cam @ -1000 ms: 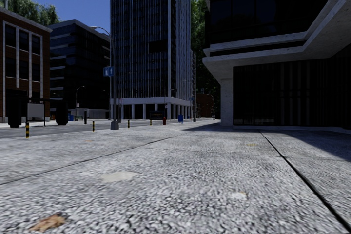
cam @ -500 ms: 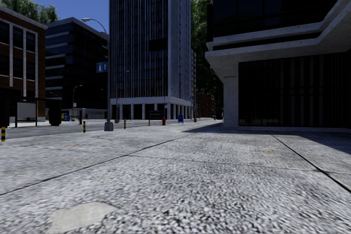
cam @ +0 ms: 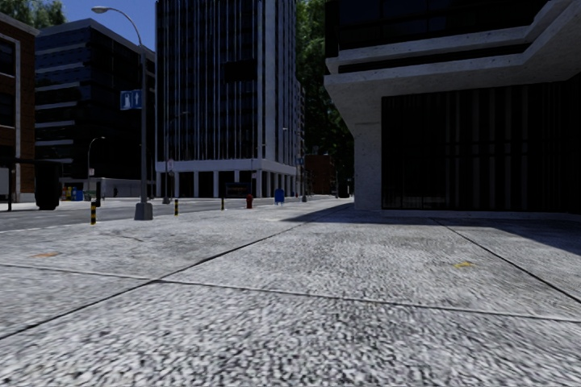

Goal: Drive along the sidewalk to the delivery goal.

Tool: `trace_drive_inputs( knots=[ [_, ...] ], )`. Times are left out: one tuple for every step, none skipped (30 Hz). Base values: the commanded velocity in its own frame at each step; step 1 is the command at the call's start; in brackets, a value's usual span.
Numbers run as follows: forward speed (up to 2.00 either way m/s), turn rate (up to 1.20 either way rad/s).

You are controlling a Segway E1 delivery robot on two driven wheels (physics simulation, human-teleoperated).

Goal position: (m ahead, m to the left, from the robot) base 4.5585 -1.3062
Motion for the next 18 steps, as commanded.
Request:
trace_drive_inputs(
  knots=[
    [2.0,-0.4],
    [2.0,-0.4],
    [2.0,-0.4],
    [2.0,-0.4],
    [2.0,-0.4],
    [2.0,-0.4],
    [2.0,-0.4],
    [2.0,-0.4],
    [2.0,-0.4],
    [2.0,-0.4],
    [2.0,-0.38],
    [2.0,-0.34],
    [2.0,-0.33],
    [2.0,-0.33],
    [2.0,-0.32],
    [2.0,-0.32],
    [2.0,-0.32],
    [2.0,-0.32]
  ],
)
